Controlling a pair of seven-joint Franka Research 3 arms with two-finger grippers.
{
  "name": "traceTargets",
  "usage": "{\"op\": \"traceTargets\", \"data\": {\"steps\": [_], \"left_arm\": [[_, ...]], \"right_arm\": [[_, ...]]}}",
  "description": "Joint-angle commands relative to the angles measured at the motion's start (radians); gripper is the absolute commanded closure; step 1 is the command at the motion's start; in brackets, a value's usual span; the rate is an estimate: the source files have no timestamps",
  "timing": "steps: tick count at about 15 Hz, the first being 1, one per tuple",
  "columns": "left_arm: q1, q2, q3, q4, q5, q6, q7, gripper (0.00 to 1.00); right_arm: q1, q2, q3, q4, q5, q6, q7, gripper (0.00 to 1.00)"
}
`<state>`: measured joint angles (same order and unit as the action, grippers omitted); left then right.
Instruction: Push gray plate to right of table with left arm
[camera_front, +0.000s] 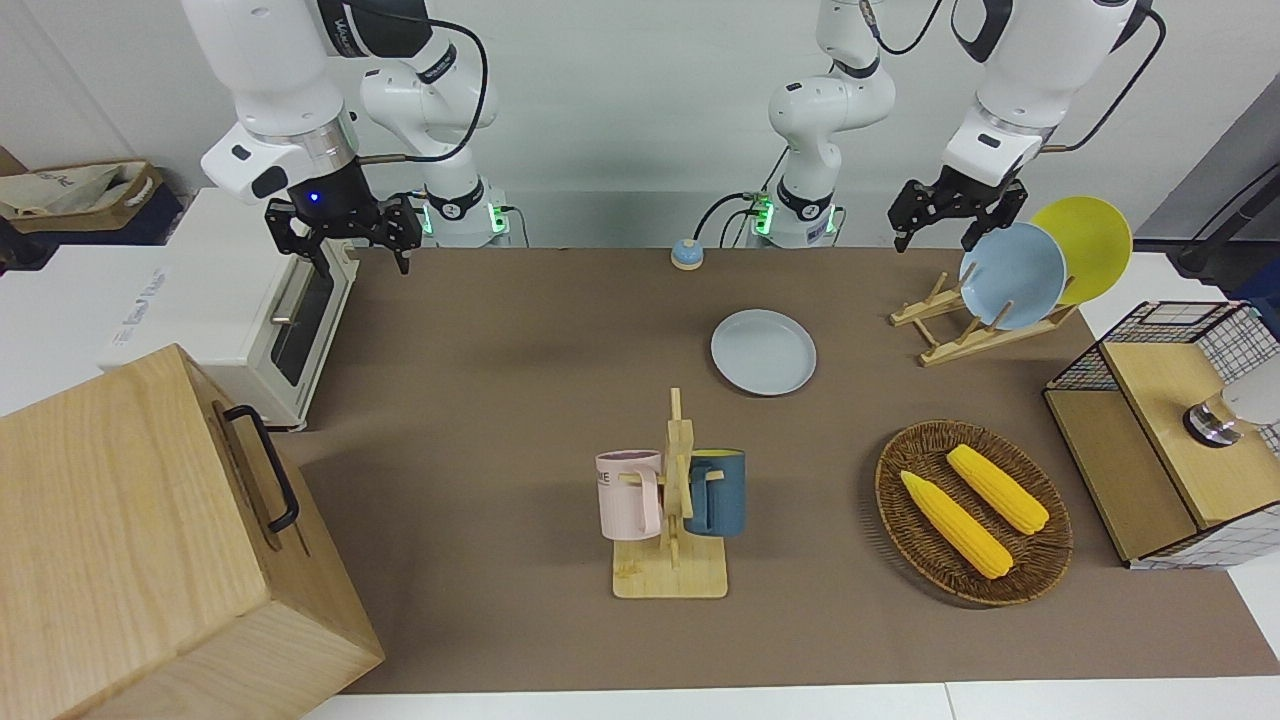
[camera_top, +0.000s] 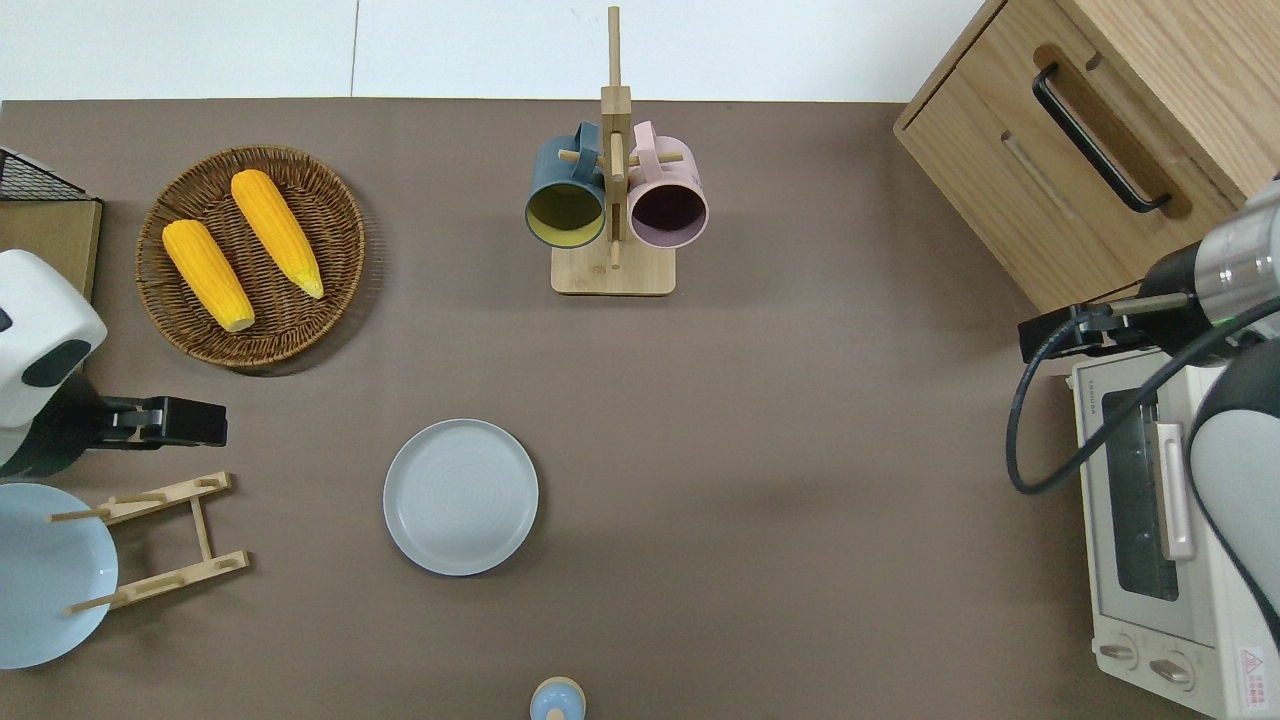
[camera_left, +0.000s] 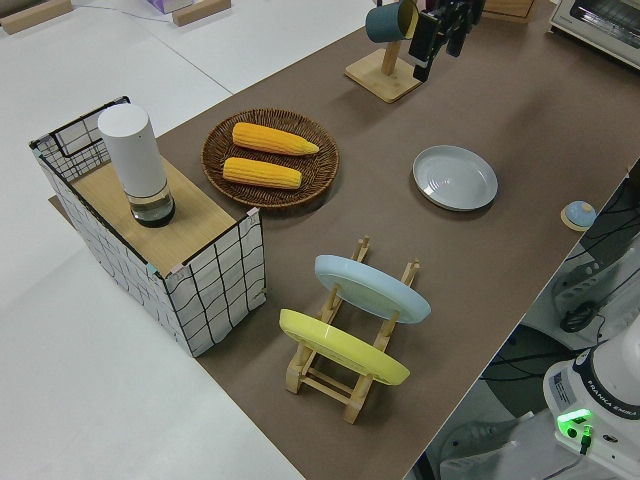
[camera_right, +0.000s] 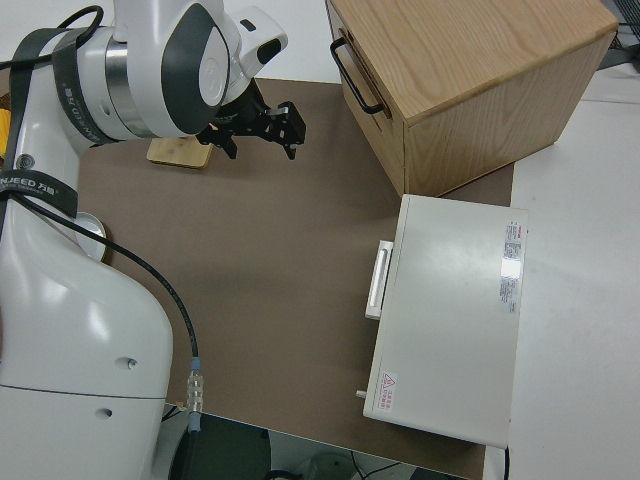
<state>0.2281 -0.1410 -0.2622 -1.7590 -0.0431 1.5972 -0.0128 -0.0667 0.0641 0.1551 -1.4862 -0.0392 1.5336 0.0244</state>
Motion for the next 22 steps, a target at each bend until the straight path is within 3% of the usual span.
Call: {"op": "traceTargets", "data": {"steps": [1,7,15,22], "left_arm": [[-0.01,-0.006,-0.011,-0.004,-0.006,0.013,-0.012,0.01],[-0.012,-0.015,-0.011,-0.02,-0.006,0.003,-0.05,0.01],[-0.029,-0.065,-0.018,-0.148,-0.033,0.032,-0.053,0.01],[-0.062,-0.149,-0.018,-0.413,-0.093,0.271,-0.053,0.01]], "right_arm": [[-0.001,-0.006,0.0,0.001,0.007,-0.01,0.003,0.017],[-0.001,-0.006,0.0,0.001,0.007,-0.01,0.003,0.017],[-0.001,-0.006,0.0,0.001,0.007,-0.01,0.003,0.017],[-0.001,-0.006,0.0,0.003,0.007,-0.01,0.003,0.017]]}}
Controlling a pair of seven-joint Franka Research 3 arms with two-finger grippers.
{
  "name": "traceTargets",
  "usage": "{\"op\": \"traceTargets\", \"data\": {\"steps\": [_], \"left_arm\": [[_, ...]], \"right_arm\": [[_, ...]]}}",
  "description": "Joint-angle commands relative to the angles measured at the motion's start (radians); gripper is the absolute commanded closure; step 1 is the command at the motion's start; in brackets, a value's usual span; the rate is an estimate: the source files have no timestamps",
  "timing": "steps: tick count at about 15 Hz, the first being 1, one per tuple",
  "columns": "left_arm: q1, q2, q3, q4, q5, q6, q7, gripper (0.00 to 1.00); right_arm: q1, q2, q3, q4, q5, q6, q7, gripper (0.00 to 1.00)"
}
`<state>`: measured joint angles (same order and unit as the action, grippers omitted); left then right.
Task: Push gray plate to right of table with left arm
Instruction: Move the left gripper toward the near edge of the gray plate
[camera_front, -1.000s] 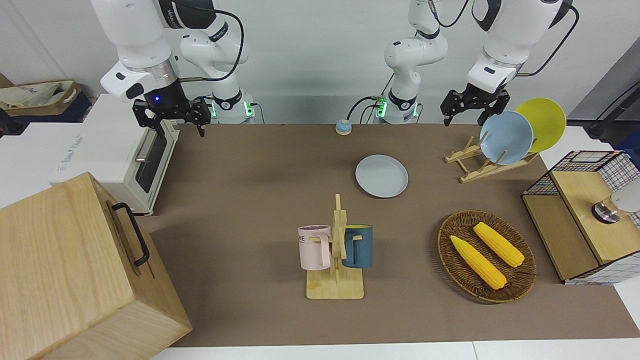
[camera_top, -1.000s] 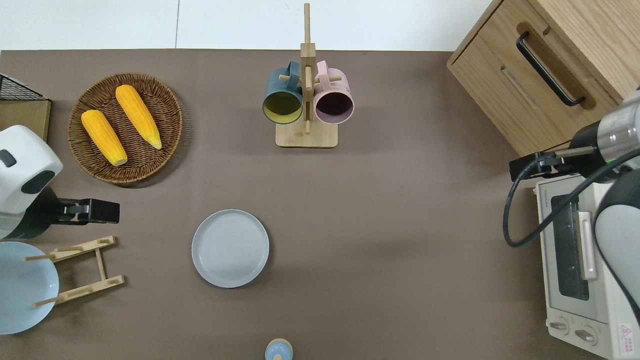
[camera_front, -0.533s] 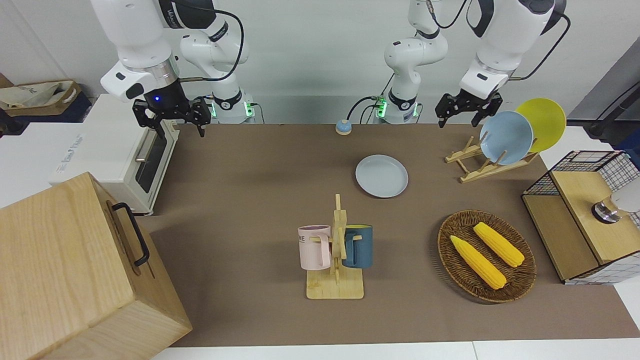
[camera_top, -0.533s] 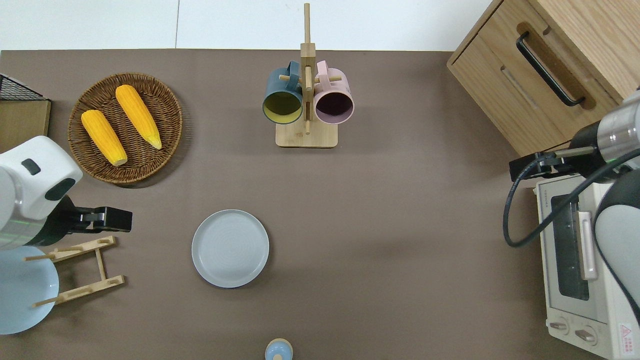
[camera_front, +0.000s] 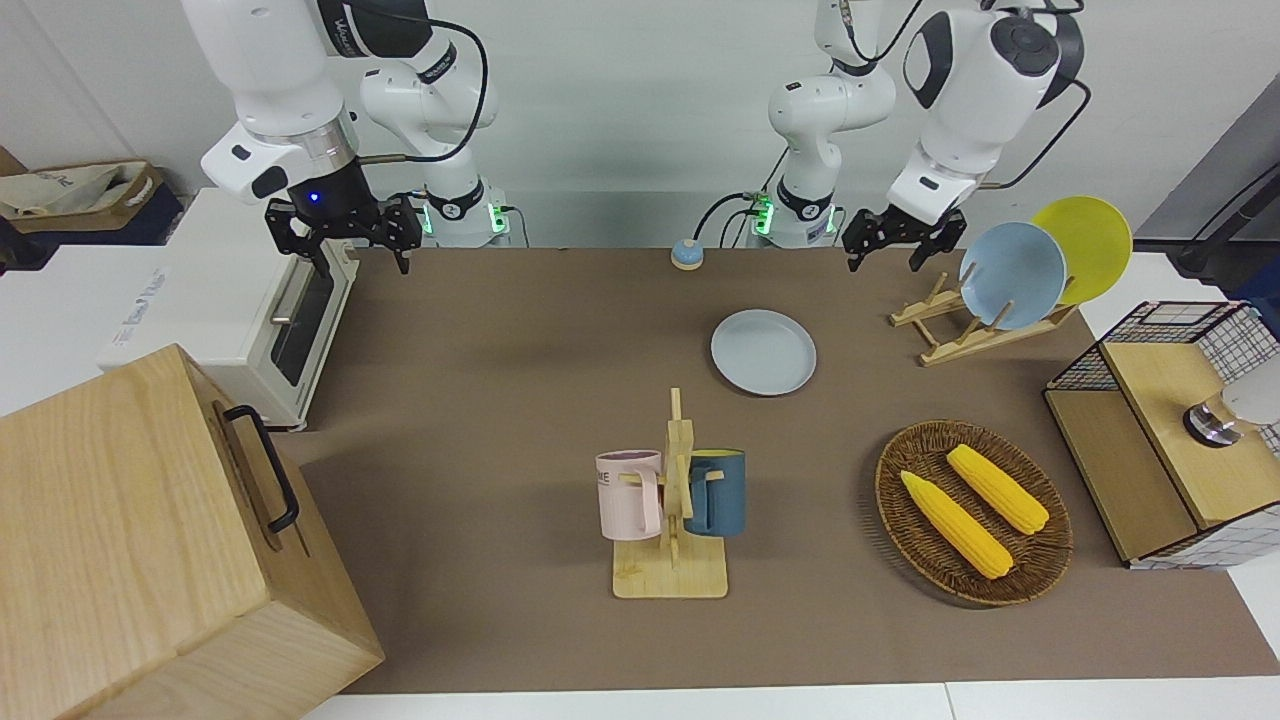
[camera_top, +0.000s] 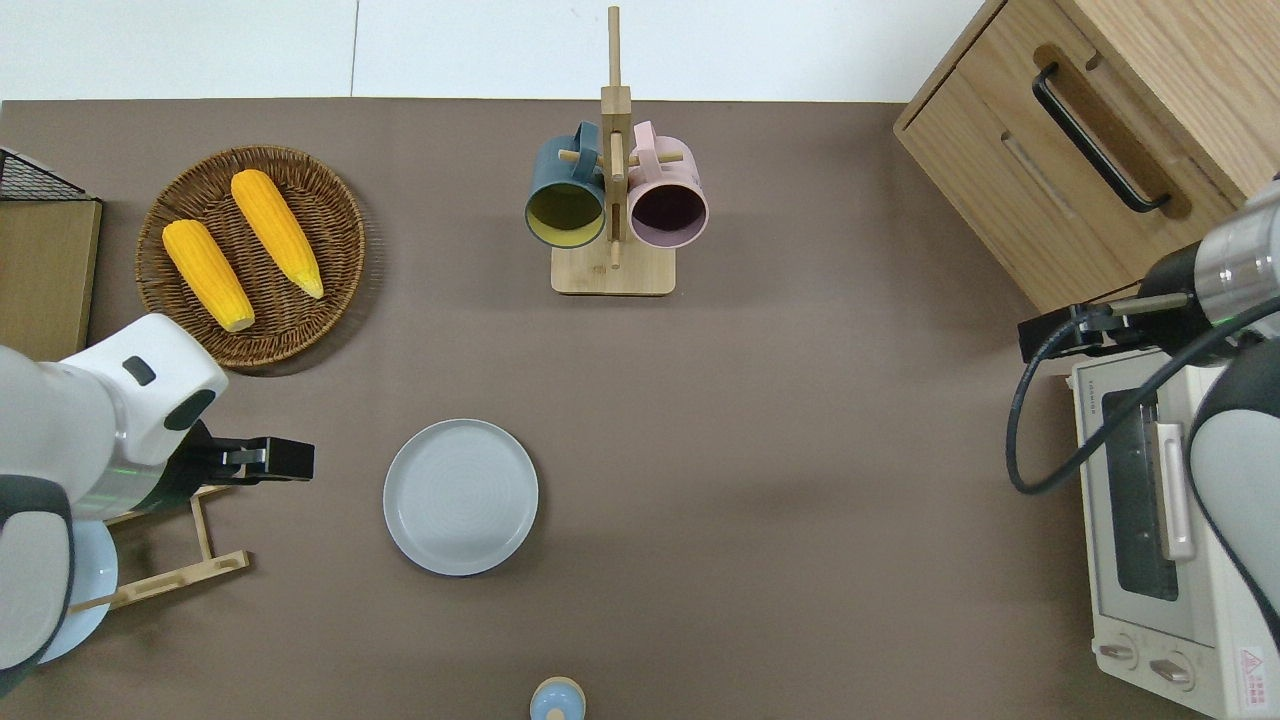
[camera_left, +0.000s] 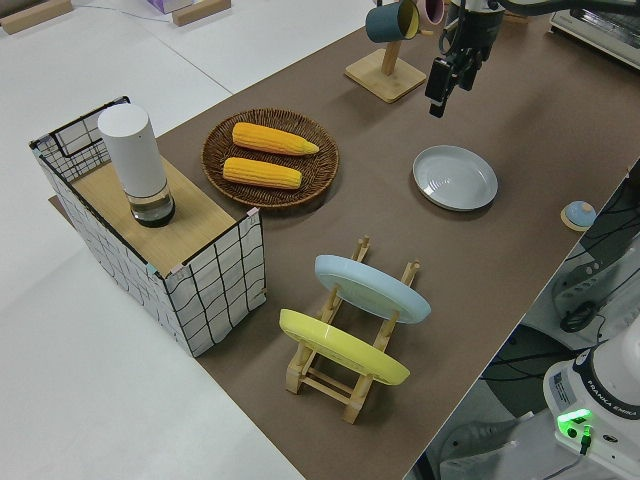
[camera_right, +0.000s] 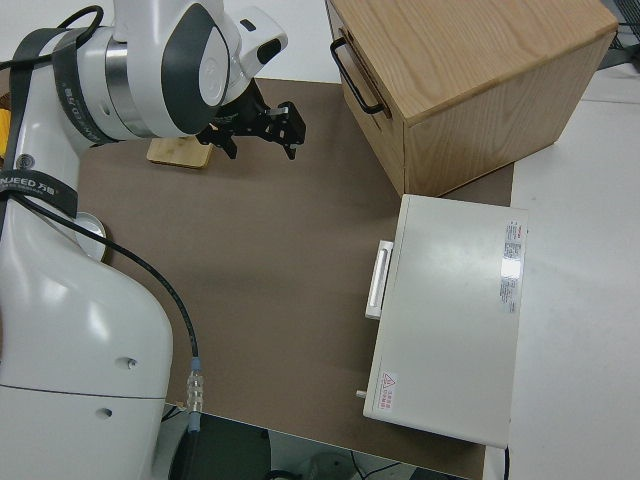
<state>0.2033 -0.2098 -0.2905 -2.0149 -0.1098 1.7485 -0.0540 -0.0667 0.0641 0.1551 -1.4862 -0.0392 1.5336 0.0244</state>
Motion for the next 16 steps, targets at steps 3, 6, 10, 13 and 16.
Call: {"op": "traceTargets", "data": {"steps": [3,6,10,13,16], "left_arm": [[-0.058,-0.092,0.01,-0.221,-0.027,0.19,-0.012,0.01],[-0.062,-0.091,0.01,-0.272,-0.027,0.252,-0.012,0.01],[-0.07,-0.092,0.01,-0.355,-0.027,0.341,-0.01,0.01],[-0.079,-0.088,0.01,-0.413,-0.028,0.422,-0.01,0.01],[-0.091,-0.072,0.01,-0.478,-0.051,0.518,-0.012,0.01]], "right_arm": [[-0.001,-0.006,0.0,0.001,0.007,-0.01,0.005,0.017],[-0.001,-0.006,0.0,0.001,0.007,-0.01,0.003,0.017],[-0.001,-0.006,0.0,0.001,0.007,-0.01,0.003,0.017],[-0.001,-0.006,0.0,0.001,0.007,-0.01,0.003,0.017],[-0.001,-0.006,0.0,0.001,0.007,-0.01,0.003,0.017]]}}
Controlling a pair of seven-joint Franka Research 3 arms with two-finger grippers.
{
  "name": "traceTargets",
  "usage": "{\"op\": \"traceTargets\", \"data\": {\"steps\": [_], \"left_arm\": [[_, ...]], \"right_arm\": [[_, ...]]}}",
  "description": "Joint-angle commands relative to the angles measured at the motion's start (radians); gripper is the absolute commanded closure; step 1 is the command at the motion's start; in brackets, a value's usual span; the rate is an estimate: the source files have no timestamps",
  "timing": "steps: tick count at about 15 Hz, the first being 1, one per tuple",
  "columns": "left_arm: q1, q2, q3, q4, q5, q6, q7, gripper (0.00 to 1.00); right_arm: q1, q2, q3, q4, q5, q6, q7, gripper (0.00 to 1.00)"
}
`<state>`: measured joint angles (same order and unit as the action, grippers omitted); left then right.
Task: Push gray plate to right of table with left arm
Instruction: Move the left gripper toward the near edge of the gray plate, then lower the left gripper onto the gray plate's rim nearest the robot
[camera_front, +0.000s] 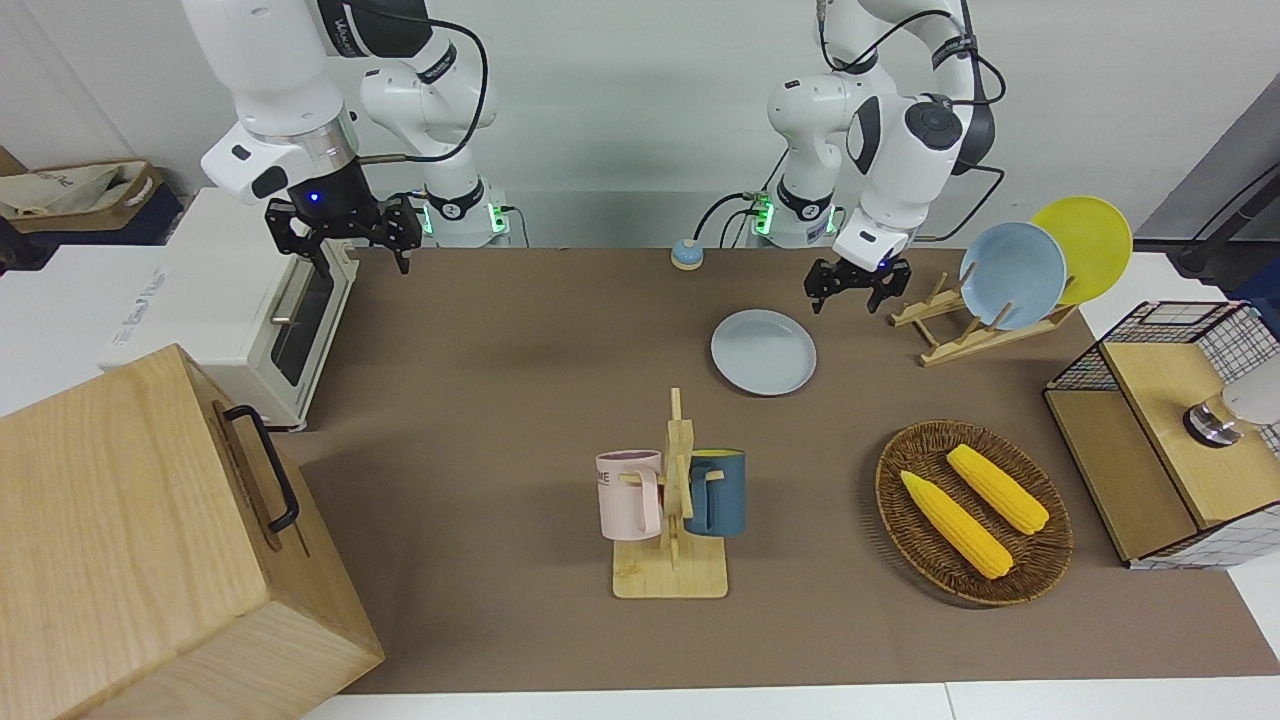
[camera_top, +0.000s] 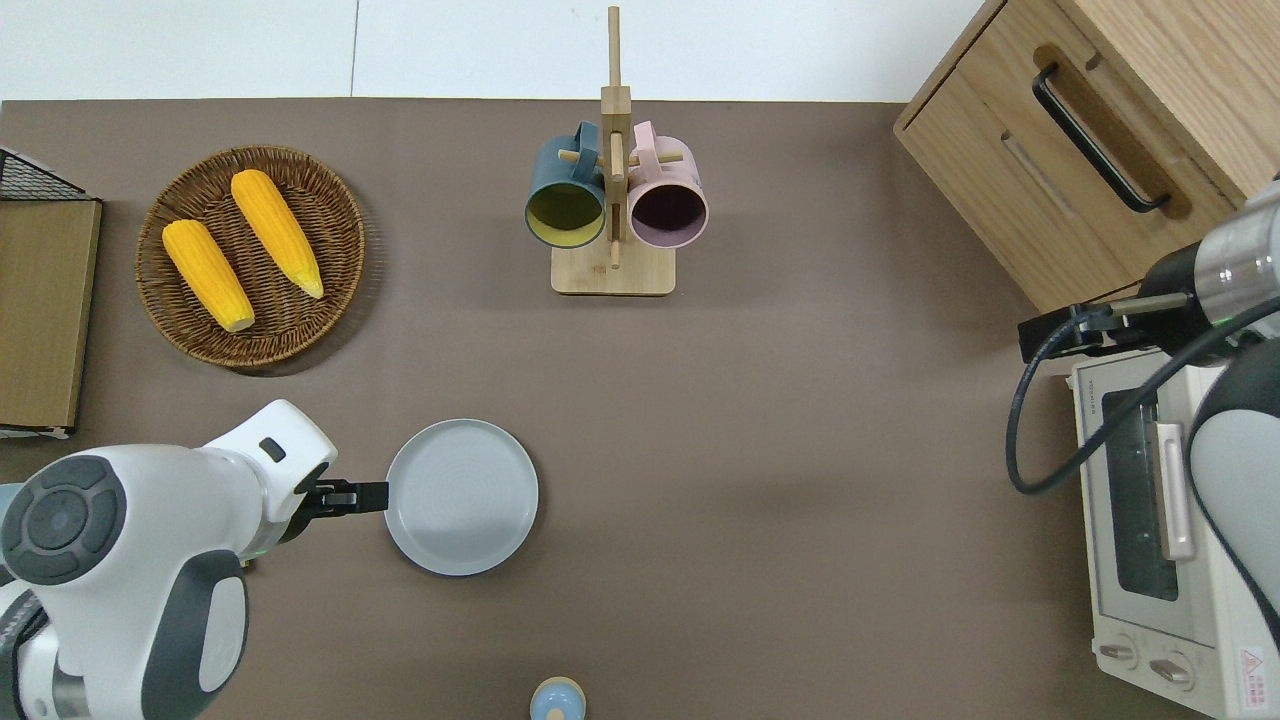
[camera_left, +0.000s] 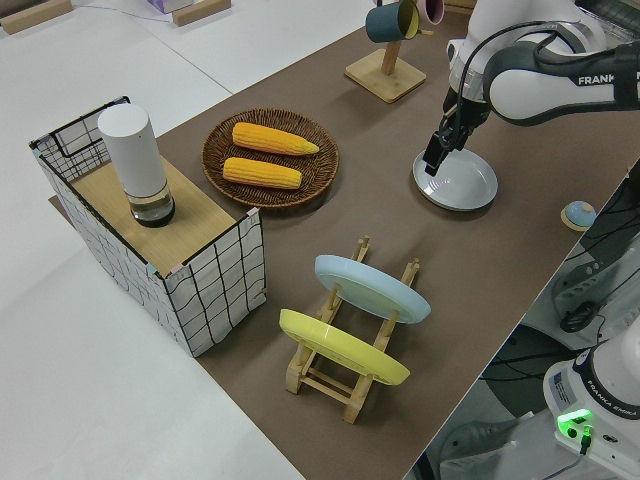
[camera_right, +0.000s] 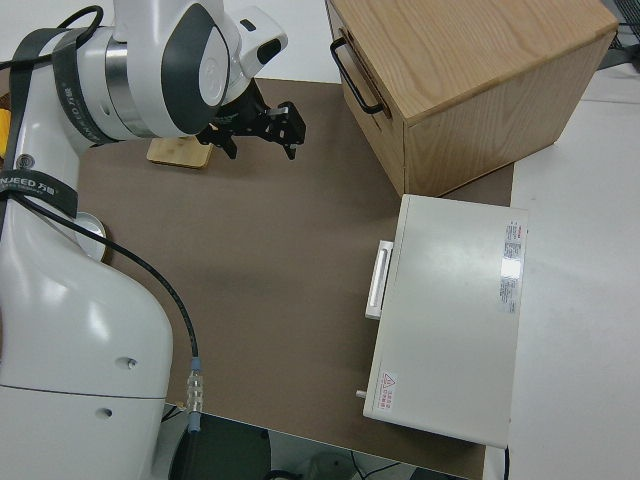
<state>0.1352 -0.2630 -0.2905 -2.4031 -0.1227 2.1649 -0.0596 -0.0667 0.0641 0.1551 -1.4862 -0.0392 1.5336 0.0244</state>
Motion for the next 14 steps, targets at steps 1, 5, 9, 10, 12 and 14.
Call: {"op": "traceTargets", "data": {"steps": [1,5,9,10,12,14], "left_arm": [[-0.023,-0.01,0.01,-0.111,-0.047,0.134,-0.006,0.01],[-0.042,0.033,0.01,-0.157,-0.052,0.229,-0.022,0.01],[-0.08,0.103,0.01,-0.199,-0.052,0.366,-0.094,0.01],[-0.08,0.105,0.01,-0.199,-0.052,0.366,-0.094,0.01],[-0.08,0.108,0.01,-0.199,-0.051,0.368,-0.092,0.01],[-0.078,0.119,0.01,-0.202,-0.049,0.371,-0.091,0.01]], "right_arm": [[-0.001,-0.006,0.0,0.003,0.007,-0.01,0.003,0.017],[-0.001,-0.006,0.0,0.003,0.007,-0.01,0.003,0.017],[-0.001,-0.006,0.0,0.001,0.007,-0.01,0.003,0.017],[-0.001,-0.006,0.0,0.001,0.007,-0.01,0.003,0.017],[-0.001,-0.006,0.0,0.001,0.007,-0.01,0.003,0.017],[-0.001,-0.006,0.0,0.001,0.007,-0.01,0.003,0.017]]}}
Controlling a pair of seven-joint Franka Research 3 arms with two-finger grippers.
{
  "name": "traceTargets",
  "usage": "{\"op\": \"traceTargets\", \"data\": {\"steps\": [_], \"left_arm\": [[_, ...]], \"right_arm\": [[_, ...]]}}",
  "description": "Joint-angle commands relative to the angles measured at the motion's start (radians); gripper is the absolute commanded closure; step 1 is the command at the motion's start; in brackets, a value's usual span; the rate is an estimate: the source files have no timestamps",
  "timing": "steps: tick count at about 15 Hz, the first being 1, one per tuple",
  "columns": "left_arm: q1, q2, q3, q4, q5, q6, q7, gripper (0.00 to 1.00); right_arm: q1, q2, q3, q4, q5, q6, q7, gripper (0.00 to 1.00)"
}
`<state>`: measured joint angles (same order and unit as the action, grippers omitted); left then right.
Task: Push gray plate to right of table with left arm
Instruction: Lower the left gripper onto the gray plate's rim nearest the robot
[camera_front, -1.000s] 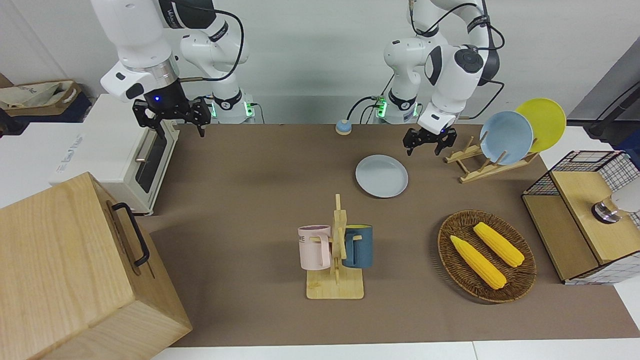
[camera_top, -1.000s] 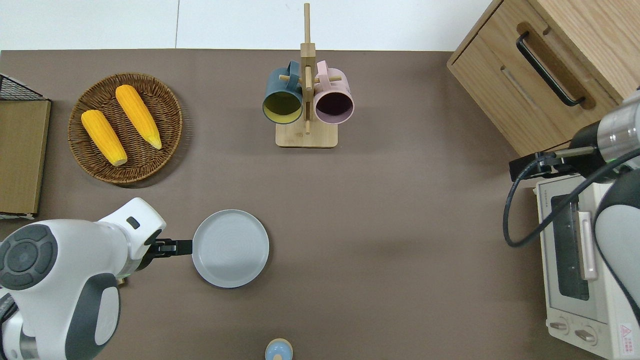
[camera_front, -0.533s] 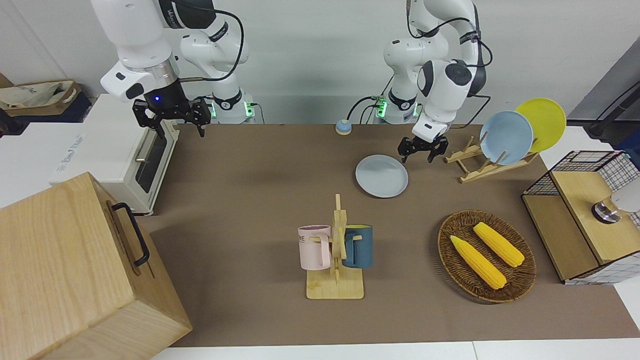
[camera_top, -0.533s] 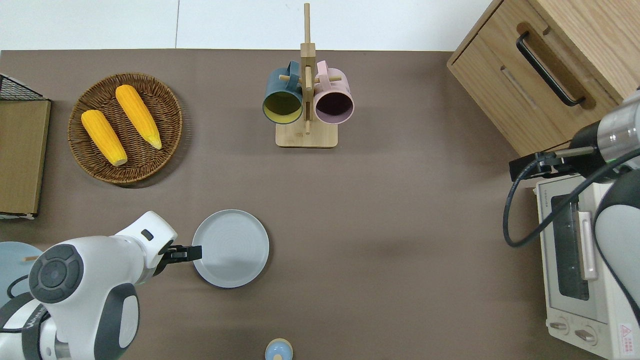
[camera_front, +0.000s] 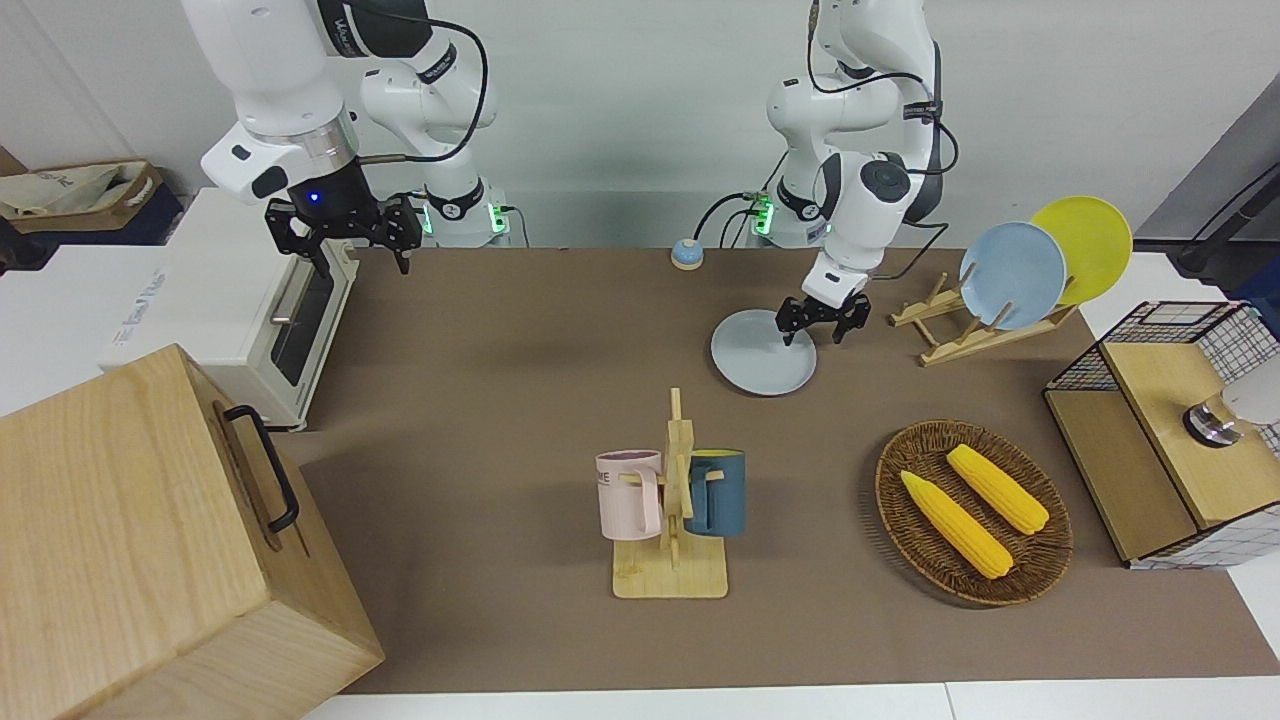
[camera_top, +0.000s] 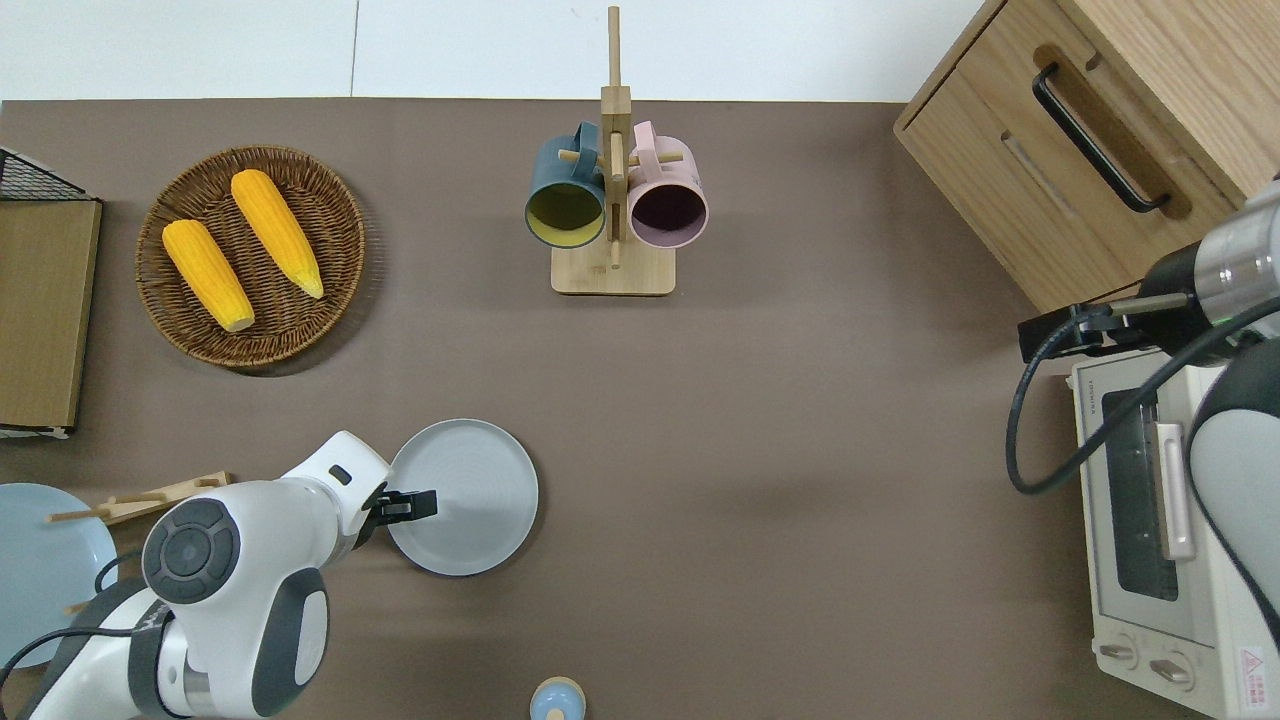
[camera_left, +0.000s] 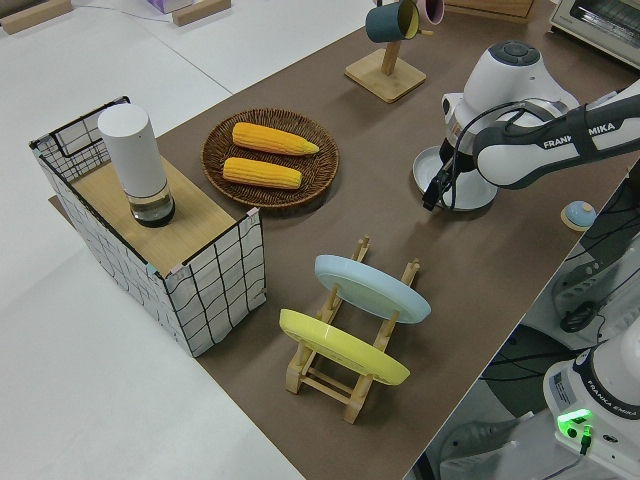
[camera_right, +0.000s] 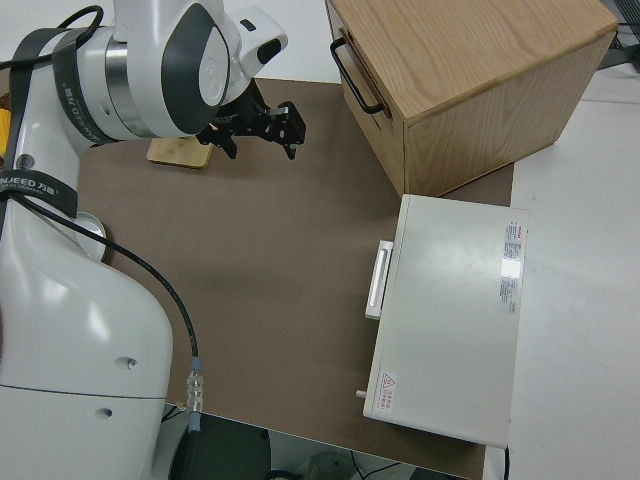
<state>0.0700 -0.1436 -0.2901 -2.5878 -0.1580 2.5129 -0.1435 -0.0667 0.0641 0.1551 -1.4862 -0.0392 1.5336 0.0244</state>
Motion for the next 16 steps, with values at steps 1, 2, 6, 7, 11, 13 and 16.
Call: {"op": "traceTargets", "data": {"steps": [1,2,6,7,11,13,16], "left_arm": [[-0.012,-0.001,0.009,-0.017,-0.012,0.023,-0.007,0.01],[-0.01,-0.001,0.009,-0.017,-0.011,0.023,-0.005,0.01],[-0.01,-0.001,0.009,-0.017,-0.006,0.023,-0.005,0.18],[-0.007,-0.001,0.009,-0.017,-0.006,0.023,-0.005,0.27],[-0.004,0.009,0.009,-0.017,-0.002,0.026,-0.004,0.29],[-0.004,0.016,0.009,-0.017,-0.002,0.035,-0.004,0.29],[-0.004,0.024,0.009,-0.017,-0.002,0.044,-0.004,0.29]], "right_arm": [[-0.001,-0.006,0.0,0.001,0.007,-0.01,0.003,0.017],[-0.001,-0.006,0.0,0.001,0.007,-0.01,0.005,0.017],[-0.001,-0.006,0.0,0.001,0.007,-0.01,0.005,0.017],[-0.001,-0.006,0.0,0.001,0.007,-0.01,0.003,0.017],[-0.001,-0.006,0.0,0.001,0.007,-0.01,0.003,0.017],[-0.001,-0.006,0.0,0.001,0.007,-0.01,0.003,0.017],[-0.001,-0.006,0.0,0.001,0.007,-0.01,0.003,0.017]]}}
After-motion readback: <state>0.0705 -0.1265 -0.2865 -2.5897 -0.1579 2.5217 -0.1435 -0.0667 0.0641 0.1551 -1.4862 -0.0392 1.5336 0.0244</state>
